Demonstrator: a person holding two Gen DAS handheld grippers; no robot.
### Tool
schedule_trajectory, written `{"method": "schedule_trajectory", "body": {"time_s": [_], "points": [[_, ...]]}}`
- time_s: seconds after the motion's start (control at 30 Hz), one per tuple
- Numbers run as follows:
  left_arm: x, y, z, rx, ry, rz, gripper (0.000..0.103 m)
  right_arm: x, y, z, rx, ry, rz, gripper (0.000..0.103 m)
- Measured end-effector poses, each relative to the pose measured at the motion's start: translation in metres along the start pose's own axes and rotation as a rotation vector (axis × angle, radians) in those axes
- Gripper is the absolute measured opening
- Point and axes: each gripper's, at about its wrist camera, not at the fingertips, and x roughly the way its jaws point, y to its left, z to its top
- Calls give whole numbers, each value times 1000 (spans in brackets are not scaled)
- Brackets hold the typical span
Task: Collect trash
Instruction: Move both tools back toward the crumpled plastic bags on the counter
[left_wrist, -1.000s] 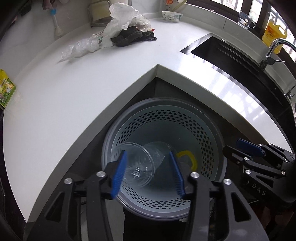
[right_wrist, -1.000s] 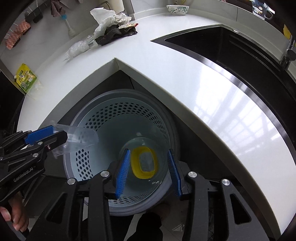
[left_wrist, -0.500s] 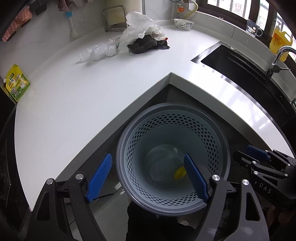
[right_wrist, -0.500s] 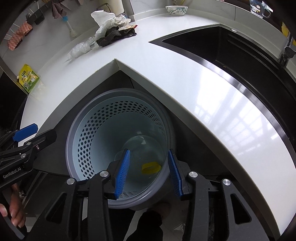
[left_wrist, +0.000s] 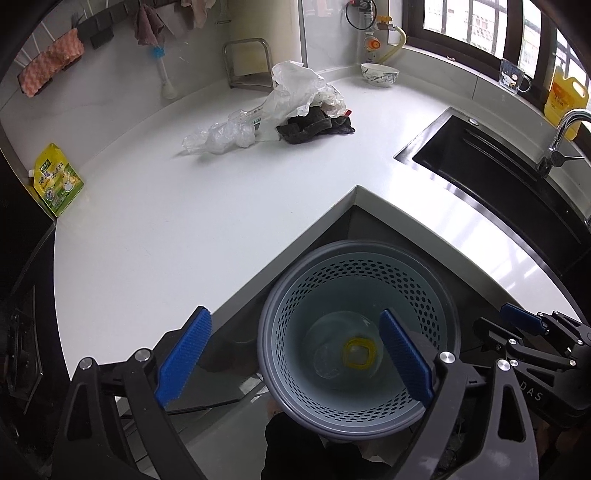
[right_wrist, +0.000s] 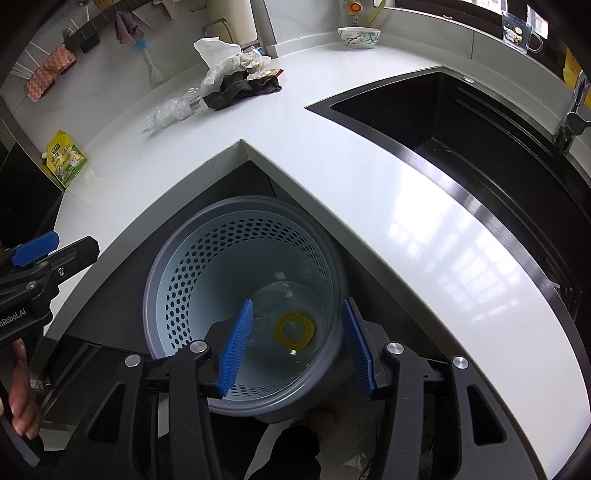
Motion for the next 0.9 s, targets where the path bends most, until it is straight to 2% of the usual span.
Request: {"method": "schedule_trajectory", "body": {"time_s": [0.23,0.53,0.9], "points": [[-2,20,16,-11,-23,7,94,4,9,21,7,-16,3,51],[6,65,43,-46,-44,20,94,16,40,62,8,-50,11,54],[40,112,82,-52,-39,13,94,40,68,106,22,-74,-24,55]]}}
